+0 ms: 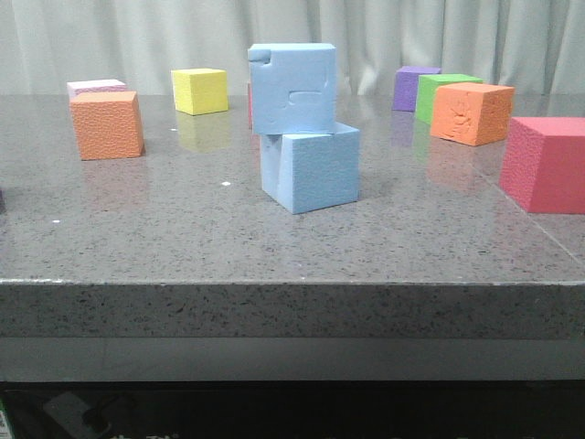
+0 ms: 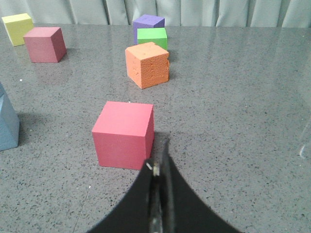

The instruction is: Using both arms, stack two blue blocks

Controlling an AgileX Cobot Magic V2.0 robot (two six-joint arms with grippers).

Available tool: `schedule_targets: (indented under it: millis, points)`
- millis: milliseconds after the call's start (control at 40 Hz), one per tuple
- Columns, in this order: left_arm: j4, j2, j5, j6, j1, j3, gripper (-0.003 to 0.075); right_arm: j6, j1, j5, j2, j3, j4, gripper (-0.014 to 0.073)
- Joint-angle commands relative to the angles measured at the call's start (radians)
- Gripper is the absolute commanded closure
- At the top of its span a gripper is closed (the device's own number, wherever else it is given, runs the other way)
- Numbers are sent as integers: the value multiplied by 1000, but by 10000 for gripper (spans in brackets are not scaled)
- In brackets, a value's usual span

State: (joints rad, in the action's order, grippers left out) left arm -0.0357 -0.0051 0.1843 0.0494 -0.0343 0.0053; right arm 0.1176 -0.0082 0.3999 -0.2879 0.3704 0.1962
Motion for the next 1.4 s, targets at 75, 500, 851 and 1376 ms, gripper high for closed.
schedule_targets:
  millis: [75, 500, 851, 1376]
  points:
    - [0, -25, -77, 2, 2, 38, 738, 10, 1, -81, -9, 27, 3, 665]
    - [0, -25, -77, 2, 2, 38, 738, 10, 1, -101, -5, 11, -4, 665]
    - [0, -25, -77, 2, 2, 38, 738, -23, 0, -312, 155, -254, -5, 665]
    - [0, -25, -77, 2, 2, 38, 738, -102, 1, -291, 317, -396, -96, 665]
